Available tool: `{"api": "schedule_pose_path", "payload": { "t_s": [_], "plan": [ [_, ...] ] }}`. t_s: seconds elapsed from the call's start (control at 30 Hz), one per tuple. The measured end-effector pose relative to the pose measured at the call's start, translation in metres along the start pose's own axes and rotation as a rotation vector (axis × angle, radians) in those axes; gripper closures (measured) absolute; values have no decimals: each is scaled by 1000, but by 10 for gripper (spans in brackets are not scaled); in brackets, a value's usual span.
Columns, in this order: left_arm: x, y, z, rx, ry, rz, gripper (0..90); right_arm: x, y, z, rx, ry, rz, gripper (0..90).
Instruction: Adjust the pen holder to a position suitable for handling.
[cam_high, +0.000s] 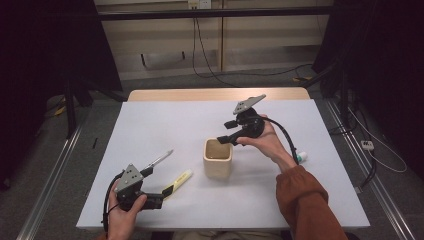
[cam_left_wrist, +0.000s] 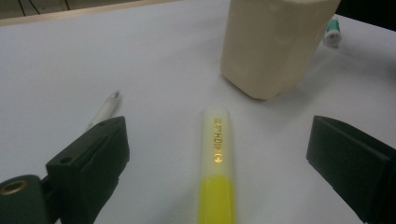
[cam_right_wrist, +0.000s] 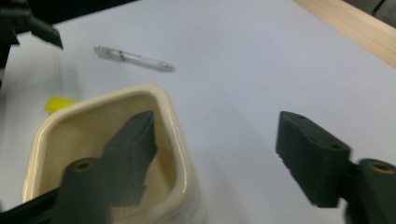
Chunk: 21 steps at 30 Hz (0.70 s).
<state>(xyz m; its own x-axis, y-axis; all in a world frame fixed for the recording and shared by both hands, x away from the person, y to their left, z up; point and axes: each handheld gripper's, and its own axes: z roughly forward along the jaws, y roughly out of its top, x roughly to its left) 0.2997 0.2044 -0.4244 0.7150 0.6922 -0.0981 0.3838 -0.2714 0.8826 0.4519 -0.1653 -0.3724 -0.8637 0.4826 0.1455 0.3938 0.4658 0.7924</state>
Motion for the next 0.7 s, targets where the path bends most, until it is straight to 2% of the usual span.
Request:
{"api": "schedule_pose_path", "payload": {
  "t_s": [0.07,0.13,0.27,0.37,0.6,0.7],
  "plan": [
    [0,0,0,1,0,-2,57,-2,-3,-6,-29,-18,24,230],
    [1,-1,0,2,3,-3,57,-1,-5,-12,-58,-52,53,153],
    [2,-3,-4,-1,12,-12,57,-2,-12,-23,-102,-124,99,119],
    [2,-3,-6,-6,23,-16,57,-3,-19,-31,-127,-192,175,113],
    [2,-4,-6,-2,18,-14,58,-2,-36,-48,-119,-310,220,78],
    [4,-5,-6,3,14,-31,57,0,-48,-55,-110,-330,231,61]
  ]
}}
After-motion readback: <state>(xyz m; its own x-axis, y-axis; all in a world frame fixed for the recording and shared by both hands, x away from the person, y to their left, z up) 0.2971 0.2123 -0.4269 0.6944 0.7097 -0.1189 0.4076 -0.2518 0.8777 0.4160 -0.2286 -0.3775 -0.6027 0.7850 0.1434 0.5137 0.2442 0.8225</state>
